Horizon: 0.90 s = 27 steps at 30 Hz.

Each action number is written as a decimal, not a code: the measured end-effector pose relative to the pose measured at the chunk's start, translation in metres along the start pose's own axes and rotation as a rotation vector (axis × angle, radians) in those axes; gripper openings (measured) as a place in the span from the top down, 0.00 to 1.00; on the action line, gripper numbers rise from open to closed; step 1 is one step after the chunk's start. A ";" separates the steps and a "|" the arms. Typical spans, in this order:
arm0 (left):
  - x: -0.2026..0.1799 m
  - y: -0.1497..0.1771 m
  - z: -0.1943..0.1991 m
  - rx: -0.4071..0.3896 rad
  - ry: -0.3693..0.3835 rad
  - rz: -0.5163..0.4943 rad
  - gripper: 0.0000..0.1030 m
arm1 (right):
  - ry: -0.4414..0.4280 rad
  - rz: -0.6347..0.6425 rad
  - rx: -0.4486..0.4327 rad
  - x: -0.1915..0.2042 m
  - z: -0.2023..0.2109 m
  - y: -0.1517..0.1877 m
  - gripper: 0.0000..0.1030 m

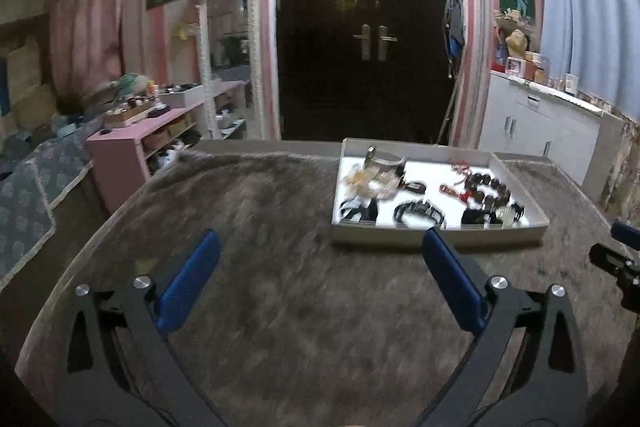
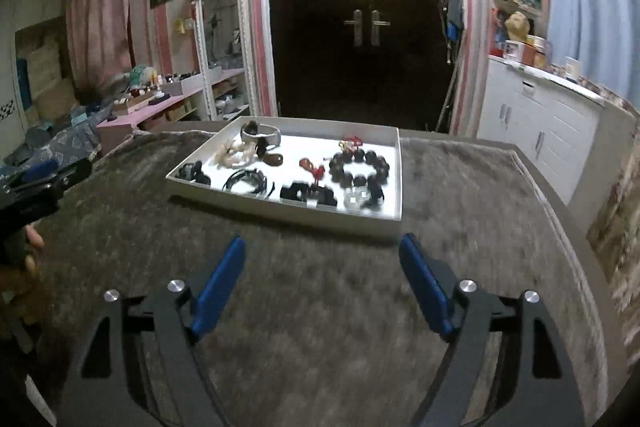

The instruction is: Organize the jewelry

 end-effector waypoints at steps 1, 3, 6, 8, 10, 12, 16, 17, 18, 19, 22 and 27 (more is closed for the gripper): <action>0.002 0.007 0.005 -0.006 -0.002 -0.003 0.03 | 0.006 -0.004 -0.007 0.002 0.003 0.004 0.18; 0.007 0.020 0.014 -0.022 -0.014 0.000 0.03 | 0.022 -0.016 -0.046 0.004 0.012 0.014 0.18; 0.009 0.032 0.017 -0.003 -0.006 0.002 0.03 | 0.028 -0.019 -0.055 0.007 0.016 0.026 0.17; 0.006 0.037 0.016 0.000 0.002 -0.002 0.03 | 0.029 -0.019 -0.071 0.010 0.018 0.031 0.15; 0.003 0.042 0.012 0.019 0.005 -0.012 0.03 | 0.039 -0.011 -0.071 0.012 0.017 0.035 0.13; -0.002 0.045 0.009 0.029 0.014 -0.023 0.03 | 0.038 -0.002 -0.065 0.013 0.014 0.036 0.13; -0.009 0.050 0.011 0.021 0.052 -0.021 0.03 | 0.045 0.011 -0.063 0.014 0.010 0.037 0.13; -0.010 0.050 0.010 0.019 0.040 -0.026 0.03 | 0.050 0.014 -0.066 0.013 0.008 0.036 0.13; -0.011 0.049 0.009 0.018 0.025 -0.035 0.03 | 0.053 0.013 -0.069 0.012 0.008 0.035 0.13; -0.012 0.049 0.008 0.015 0.012 -0.043 0.03 | 0.053 0.011 -0.071 0.011 0.006 0.034 0.13; -0.016 0.045 0.005 0.007 0.002 -0.063 0.03 | 0.059 -0.003 -0.082 0.007 0.001 0.030 0.13; -0.027 0.042 -0.004 -0.008 -0.011 -0.092 0.03 | 0.076 -0.012 -0.098 0.003 -0.009 0.027 0.13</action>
Point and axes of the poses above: each gripper's, at about its wrist camera, not at the fingertips, and z roughly against the way its jaws point, x to its left, y to its underside, the point moved 9 cm from there along -z, roughly the way its jaws point
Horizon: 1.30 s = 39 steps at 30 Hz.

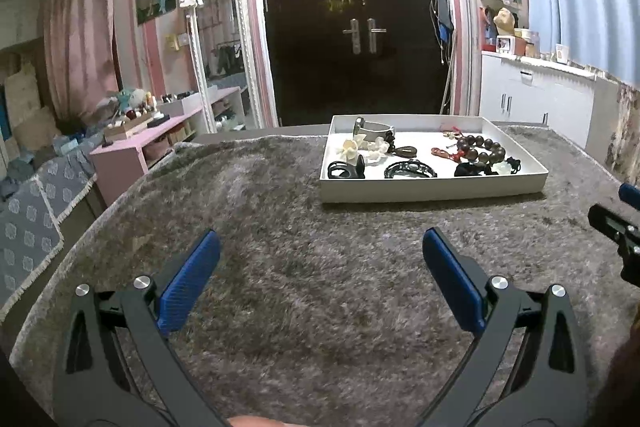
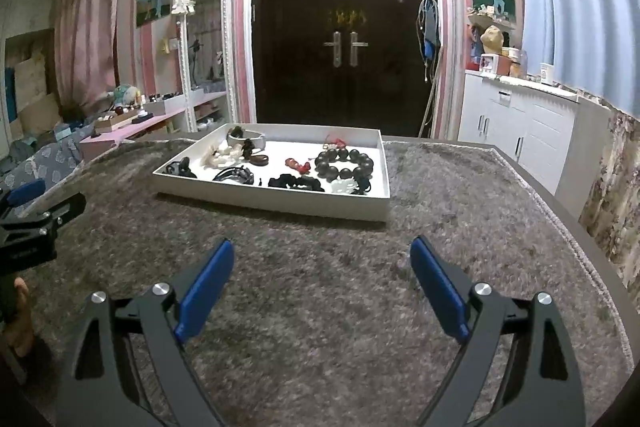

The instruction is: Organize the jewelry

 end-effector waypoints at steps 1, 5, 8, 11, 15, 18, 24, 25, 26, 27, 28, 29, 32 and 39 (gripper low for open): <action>-0.002 0.001 -0.002 0.004 0.002 0.001 0.03 | 0.002 0.003 0.003 0.000 -0.002 0.000 0.13; -0.009 0.007 -0.010 0.018 0.007 -0.005 0.03 | 0.011 -0.008 -0.010 -0.002 -0.003 -0.002 0.13; -0.009 0.006 -0.010 0.011 0.003 -0.001 0.03 | 0.040 0.010 -0.006 0.000 -0.004 -0.001 0.08; -0.008 0.007 -0.012 0.017 -0.006 0.001 0.03 | 0.052 0.042 -0.026 0.005 0.000 -0.002 0.06; -0.007 0.007 -0.011 0.010 -0.017 0.004 0.03 | 0.046 0.022 -0.036 0.001 0.003 -0.003 0.04; -0.008 0.007 -0.011 0.011 -0.016 -0.002 0.03 | 0.041 0.004 -0.024 -0.002 0.001 -0.002 0.04; -0.009 0.008 -0.012 0.014 -0.016 -0.003 0.03 | 0.039 0.003 -0.021 -0.003 -0.001 -0.002 0.03; -0.008 0.008 -0.012 0.017 -0.015 -0.001 0.03 | 0.039 0.002 -0.021 -0.004 -0.001 -0.002 0.03; -0.008 0.008 -0.012 0.017 -0.015 0.001 0.03 | 0.039 0.002 -0.022 -0.003 0.000 -0.002 0.03; -0.008 0.008 -0.012 0.017 -0.015 0.001 0.03 | 0.039 0.003 -0.022 -0.003 -0.001 -0.002 0.03; -0.008 0.008 -0.012 0.017 -0.015 0.000 0.03 | 0.040 0.004 -0.021 -0.003 -0.001 -0.002 0.03; -0.008 0.008 -0.012 0.017 -0.015 -0.001 0.03 | 0.040 0.004 -0.021 -0.003 0.000 -0.002 0.03; -0.008 0.008 -0.012 0.015 -0.015 -0.007 0.03 | 0.040 0.004 -0.021 -0.004 -0.001 -0.002 0.03; -0.008 0.008 -0.011 0.008 -0.017 -0.004 0.03 | 0.040 0.005 -0.020 -0.004 -0.002 -0.003 0.03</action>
Point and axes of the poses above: each gripper's, at about its wrist camera, not at the fingertips, and z roughly against the way its jaws point, x to its left, y to its underside, the point moved 9 cm from there along -z, roughly the way its jaws point
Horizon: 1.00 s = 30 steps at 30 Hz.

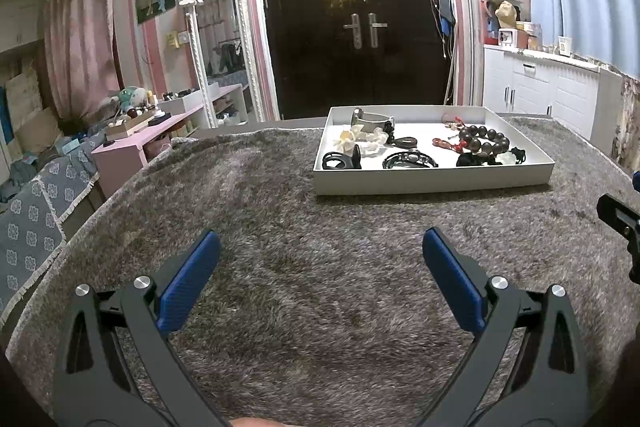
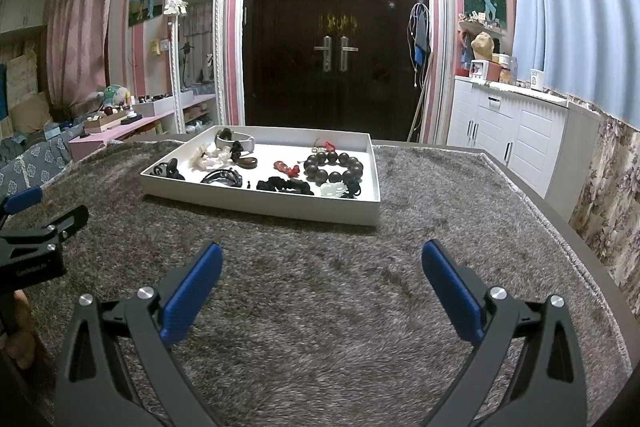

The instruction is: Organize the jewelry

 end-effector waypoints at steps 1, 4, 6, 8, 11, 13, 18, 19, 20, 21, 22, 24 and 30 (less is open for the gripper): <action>0.000 0.000 0.000 -0.001 -0.001 0.001 0.03 | 0.000 0.000 0.000 0.000 0.000 0.000 0.03; 0.001 0.001 0.000 0.001 -0.001 0.005 0.03 | -0.001 -0.002 0.001 -0.001 0.000 0.000 0.03; 0.001 0.000 0.000 0.002 0.000 0.004 0.03 | -0.001 -0.001 0.001 0.000 0.000 0.000 0.03; 0.001 0.001 0.000 0.004 0.000 0.004 0.03 | -0.001 -0.001 0.001 0.000 0.000 0.000 0.03; 0.001 0.000 0.000 0.005 0.001 0.002 0.03 | -0.002 -0.001 0.003 0.000 0.000 0.000 0.03; 0.001 0.001 0.000 0.005 0.001 0.002 0.03 | -0.004 -0.001 0.005 0.000 -0.001 0.001 0.03; 0.001 0.000 -0.001 0.004 0.002 0.002 0.03 | -0.009 0.000 0.009 0.001 -0.002 0.003 0.03; 0.001 0.000 -0.001 0.004 0.001 0.002 0.03 | -0.009 0.000 0.009 0.001 -0.002 0.002 0.03; 0.001 0.000 -0.001 0.004 0.001 0.003 0.03 | -0.009 0.000 0.009 0.001 -0.002 0.002 0.03; 0.001 0.000 -0.001 0.005 0.001 0.002 0.03 | -0.009 0.000 0.009 0.001 -0.002 0.002 0.03; 0.001 0.000 -0.001 0.005 0.001 0.003 0.03 | -0.009 0.000 0.009 0.001 -0.002 0.002 0.03; 0.001 0.000 -0.001 0.005 0.001 0.005 0.03 | -0.009 0.000 0.009 0.001 -0.002 0.002 0.03; 0.001 0.000 0.000 0.002 -0.001 0.007 0.03 | -0.009 -0.001 0.009 0.001 -0.002 0.002 0.03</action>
Point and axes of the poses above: each gripper's, at about its wrist camera, not at the fingertips, and z roughly against the way its jaws point, x to its left, y to its underside, the point moved 9 cm from there along -z, roughly the way its jaws point
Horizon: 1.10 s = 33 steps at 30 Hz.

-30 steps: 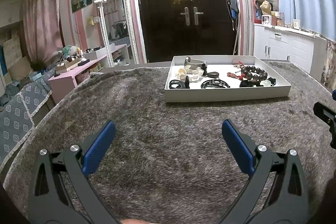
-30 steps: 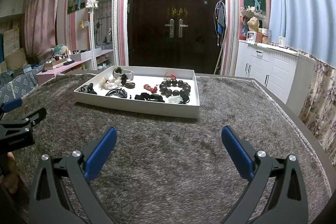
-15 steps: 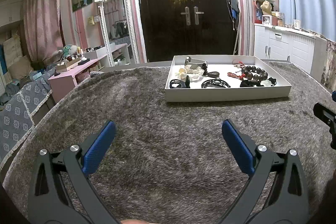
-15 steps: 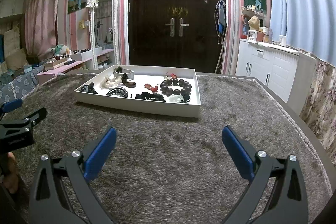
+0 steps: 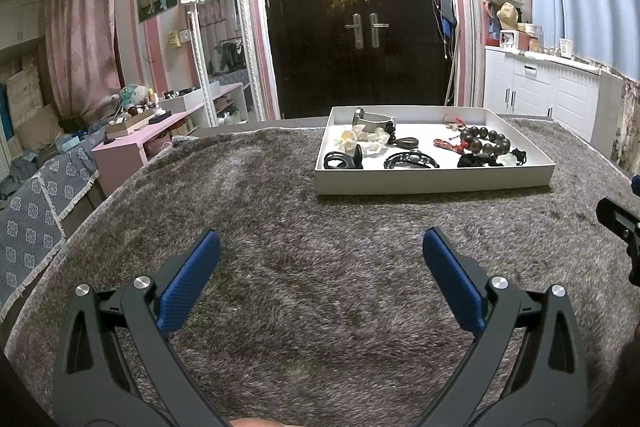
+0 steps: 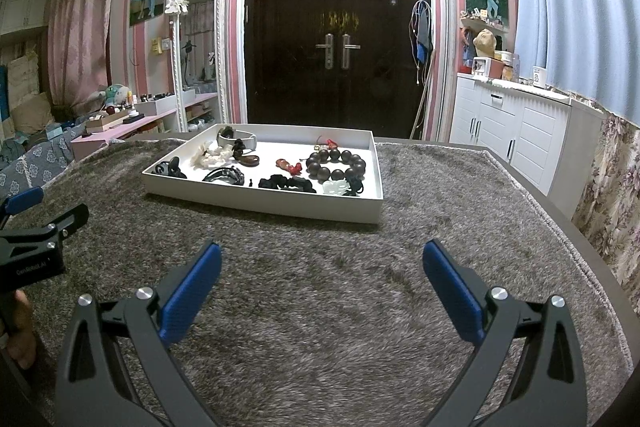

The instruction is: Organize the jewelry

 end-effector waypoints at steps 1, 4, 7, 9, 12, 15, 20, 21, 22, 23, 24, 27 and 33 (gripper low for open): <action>0.000 0.000 0.000 0.000 0.000 0.001 0.03 | 0.000 0.000 0.000 0.000 0.000 0.000 0.03; 0.001 0.000 0.000 0.001 -0.001 0.008 0.03 | 0.000 0.000 0.000 0.000 0.000 0.000 0.03; 0.002 0.000 0.000 0.001 -0.001 0.009 0.03 | 0.000 0.000 -0.001 0.000 0.000 0.000 0.03; 0.002 0.000 0.000 0.002 -0.001 0.009 0.03 | 0.000 -0.001 0.000 0.000 0.000 0.000 0.03; 0.002 0.000 0.000 0.002 0.000 0.009 0.03 | 0.000 0.000 0.000 0.000 0.000 0.000 0.03; 0.002 0.000 0.000 0.002 -0.001 0.010 0.03 | 0.000 0.000 0.000 0.000 0.000 0.000 0.03; 0.002 0.000 0.000 0.002 0.000 0.009 0.03 | -0.001 -0.002 0.000 0.000 0.000 0.000 0.03; 0.002 0.000 0.000 0.002 0.000 0.010 0.03 | -0.001 -0.001 0.001 0.000 0.000 0.000 0.03; 0.002 0.000 0.000 0.002 0.000 0.009 0.03 | 0.000 -0.001 0.001 0.000 0.000 0.000 0.03; 0.002 0.000 0.000 0.002 0.000 0.009 0.03 | 0.000 -0.001 0.001 0.000 0.000 0.000 0.03; 0.002 0.000 0.000 0.002 -0.001 0.009 0.03 | 0.000 0.000 0.000 0.000 0.000 0.000 0.03; 0.002 0.000 0.000 0.002 0.000 0.011 0.03 | 0.000 0.000 0.000 -0.001 0.000 0.000 0.03; 0.002 0.000 0.000 0.003 0.000 0.009 0.03 | -0.001 -0.001 0.001 0.000 0.000 0.000 0.03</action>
Point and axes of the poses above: each gripper's, at about its wrist camera, not at the fingertips, and z roughly against the way its jaws point, x to its left, y to its underside, the point moved 9 cm from there along -z, roughly the way its jaws point
